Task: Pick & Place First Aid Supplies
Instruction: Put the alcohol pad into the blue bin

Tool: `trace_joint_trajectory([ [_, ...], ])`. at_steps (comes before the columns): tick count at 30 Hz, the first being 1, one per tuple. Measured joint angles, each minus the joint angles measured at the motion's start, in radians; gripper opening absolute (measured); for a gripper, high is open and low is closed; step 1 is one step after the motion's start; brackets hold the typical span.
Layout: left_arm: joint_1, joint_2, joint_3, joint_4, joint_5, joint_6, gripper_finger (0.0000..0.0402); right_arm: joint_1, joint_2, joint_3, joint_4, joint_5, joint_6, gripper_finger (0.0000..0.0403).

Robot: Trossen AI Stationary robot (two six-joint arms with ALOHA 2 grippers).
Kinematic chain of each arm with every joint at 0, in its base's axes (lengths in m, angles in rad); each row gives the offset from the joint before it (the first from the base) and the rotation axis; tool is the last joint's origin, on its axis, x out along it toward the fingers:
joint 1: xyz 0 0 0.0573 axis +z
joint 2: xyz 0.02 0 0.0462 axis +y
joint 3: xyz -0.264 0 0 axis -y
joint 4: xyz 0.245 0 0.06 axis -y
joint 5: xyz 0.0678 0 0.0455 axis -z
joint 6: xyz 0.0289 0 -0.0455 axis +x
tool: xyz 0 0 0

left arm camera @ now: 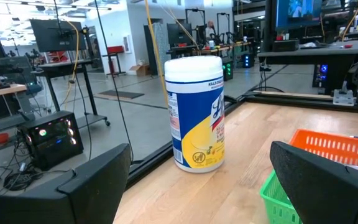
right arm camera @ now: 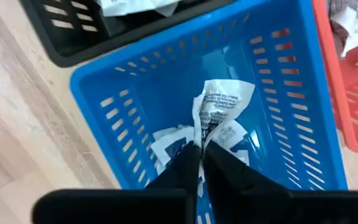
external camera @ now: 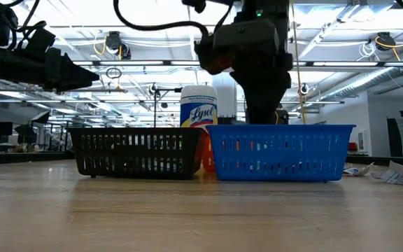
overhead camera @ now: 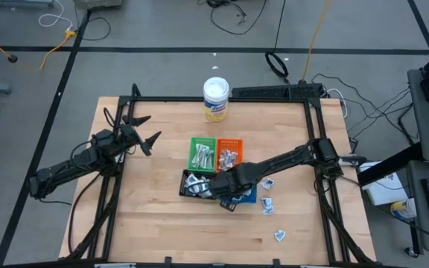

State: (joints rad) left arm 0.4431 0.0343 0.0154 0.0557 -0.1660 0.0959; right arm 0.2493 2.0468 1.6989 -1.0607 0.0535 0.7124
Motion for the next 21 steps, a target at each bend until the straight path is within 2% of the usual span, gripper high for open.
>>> trace_joint_trajectory([
  [4, 0.0, 0.0, 0.0, -0.001, 0.0, 0.0, 0.0392, 0.0, -0.002, 0.0, 0.003, -0.001, -0.019, 0.0052],
  [10, 0.0, 0.0, 0.0, 0.0, 0.0, 0.0, 0.0392, -0.012, -0.022, 0.0, 0.001, 0.0, -0.024, 0.0164],
  [14, 0.0, 0.0, 0.0, 0.0, 0.0, 0.0, 0.0392, -0.041, -0.052, 0.0, -0.004, -0.002, 0.017, 0.0222],
  [17, 0.0, 0.0, 0.0, 0.0, 0.0, 0.0, 0.0392, -0.071, -0.068, 0.0, -0.012, 0.013, 0.154, 0.0242],
  [21, 0.0, 0.0, 0.0, 0.0, 0.0, 0.0, 0.0392, -0.103, -0.085, 0.0, -0.012, 0.061, 0.286, 0.0245],
])
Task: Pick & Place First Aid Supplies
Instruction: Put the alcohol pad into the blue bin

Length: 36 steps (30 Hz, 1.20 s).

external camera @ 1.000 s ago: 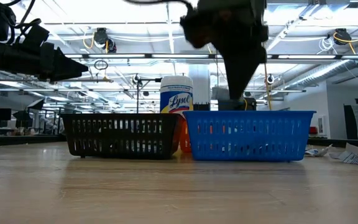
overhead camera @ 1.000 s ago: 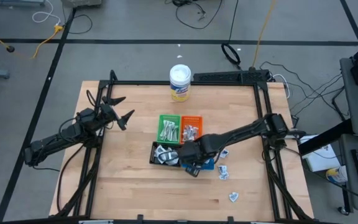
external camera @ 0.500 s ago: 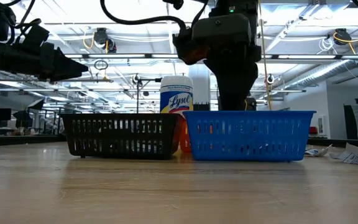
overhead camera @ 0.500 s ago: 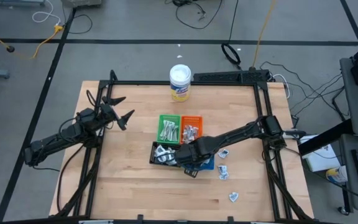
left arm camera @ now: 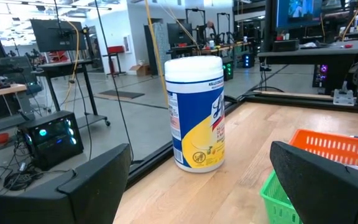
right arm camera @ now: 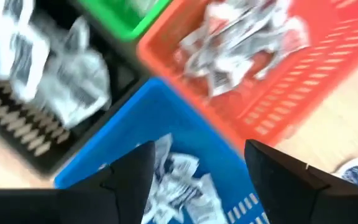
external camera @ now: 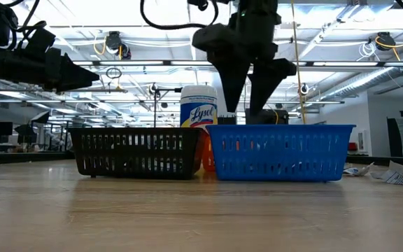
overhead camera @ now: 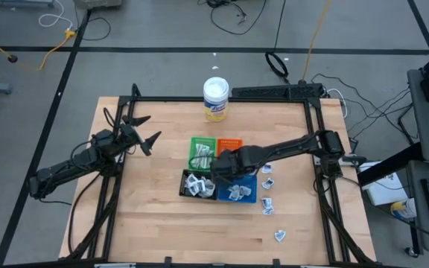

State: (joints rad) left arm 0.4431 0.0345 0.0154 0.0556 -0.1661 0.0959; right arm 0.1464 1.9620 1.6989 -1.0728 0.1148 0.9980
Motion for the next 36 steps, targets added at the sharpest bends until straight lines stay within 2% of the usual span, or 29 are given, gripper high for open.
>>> trace_joint_trajectory([
  [6, 0.0, 0.0, 0.0, 0.0, 0.0, 0.0, 0.0392, -0.03, -0.017, -0.024, 0.006, 0.015, 0.095, 0.0235],
  [22, 0.0, 0.0, 0.0, 0.0, 0.0, 0.0, 0.0392, -0.135, -0.343, -0.463, 0.038, 0.014, 0.273, 0.0232],
  [29, 0.0, 0.0, 0.0, 0.0, 0.0, 0.0, 0.0392, -0.176, -0.472, -0.605, 0.041, 0.01, 0.333, 0.0233],
  [36, 0.0, 0.0, 0.0, 0.0, 0.0, 0.0, 0.0392, -0.191, -0.476, -0.691, 0.125, -0.015, 0.337, 0.0233],
])
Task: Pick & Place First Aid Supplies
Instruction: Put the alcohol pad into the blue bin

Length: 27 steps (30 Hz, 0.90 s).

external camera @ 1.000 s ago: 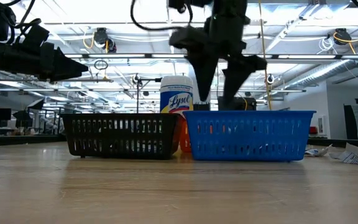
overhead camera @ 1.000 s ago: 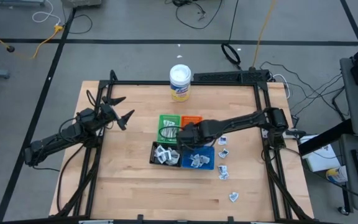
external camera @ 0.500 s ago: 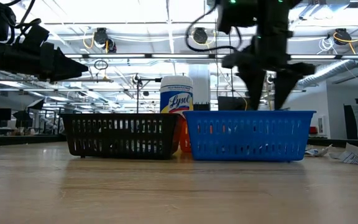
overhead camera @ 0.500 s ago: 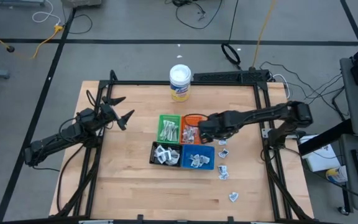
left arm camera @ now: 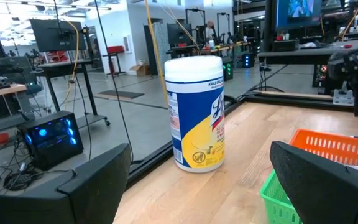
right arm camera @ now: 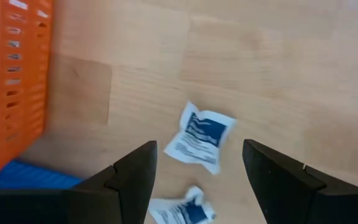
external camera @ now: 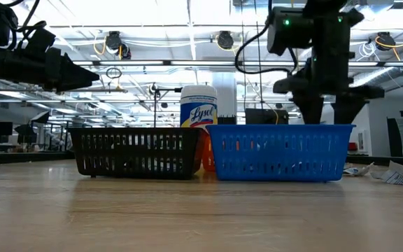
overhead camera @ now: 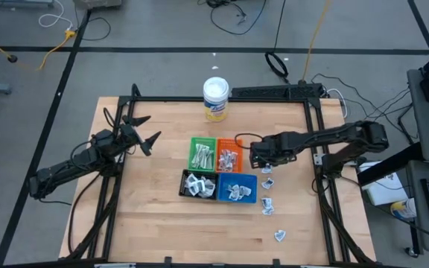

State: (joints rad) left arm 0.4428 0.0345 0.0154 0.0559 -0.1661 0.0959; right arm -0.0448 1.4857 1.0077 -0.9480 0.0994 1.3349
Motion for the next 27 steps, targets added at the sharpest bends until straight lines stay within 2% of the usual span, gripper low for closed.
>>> trace_joint_trajectory([
  [16, 0.0, 0.0, 0.0, 0.0, 0.0, 0.0, 0.0392, -0.001, 0.05, -0.164, 0.257, -0.004, -0.015, 0.0224],
  [20, 0.0, 0.0, 0.0, 0.0, 0.0, 0.0, 0.0392, -0.016, 0.049, -0.184, 0.271, -0.036, -0.012, 0.0179],
  [23, 0.0, 0.0, 0.0, 0.0, 0.0, 0.0, 0.0392, -0.029, 0.046, -0.206, 0.302, -0.086, -0.012, 0.0129],
  [27, 0.0, 0.0, 0.0, 0.0, 0.0, 0.0, 0.0392, -0.028, 0.047, -0.204, 0.299, -0.099, -0.012, 0.0051],
])
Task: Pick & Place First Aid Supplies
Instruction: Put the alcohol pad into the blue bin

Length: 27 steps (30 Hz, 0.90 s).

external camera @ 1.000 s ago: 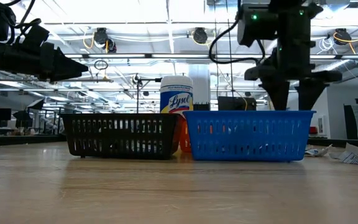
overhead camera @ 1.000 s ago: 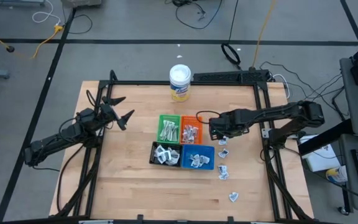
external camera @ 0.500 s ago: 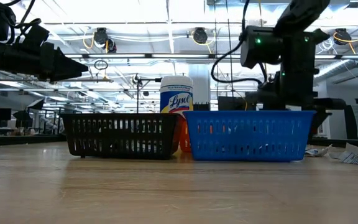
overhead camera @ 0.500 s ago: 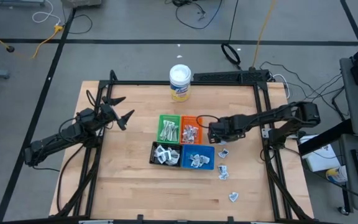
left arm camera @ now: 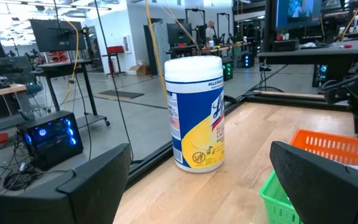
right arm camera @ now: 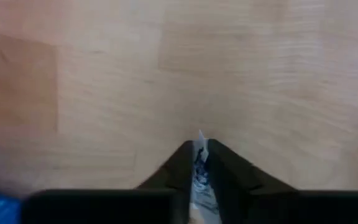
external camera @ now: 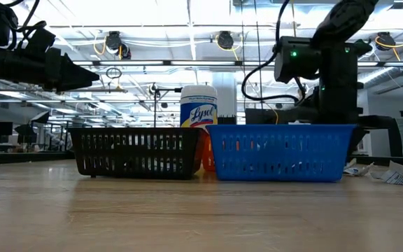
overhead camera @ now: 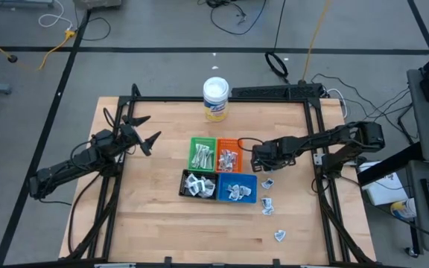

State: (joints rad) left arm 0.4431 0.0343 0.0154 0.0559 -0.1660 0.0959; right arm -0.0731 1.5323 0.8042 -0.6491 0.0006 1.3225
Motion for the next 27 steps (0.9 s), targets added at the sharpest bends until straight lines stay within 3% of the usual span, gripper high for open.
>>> trace_joint_trajectory([
  [3, 0.0, 0.0, 0.0, 0.0, 0.0, 0.0, 0.0392, 0.0, -0.01, 0.01, -0.001, -0.007, -0.038, 0.0009],
  [18, 0.0, 0.0, 0.0, 0.0, 0.0, 0.0, 0.0392, 0.002, -0.029, 0.26, -0.33, -0.004, -0.17, 0.0003],
  [27, 0.0, 0.0, 0.0, 0.0, 0.0, 0.0, 0.0392, 0.091, 0.126, 0.546, -0.364, -0.004, -0.249, 0.0001],
])
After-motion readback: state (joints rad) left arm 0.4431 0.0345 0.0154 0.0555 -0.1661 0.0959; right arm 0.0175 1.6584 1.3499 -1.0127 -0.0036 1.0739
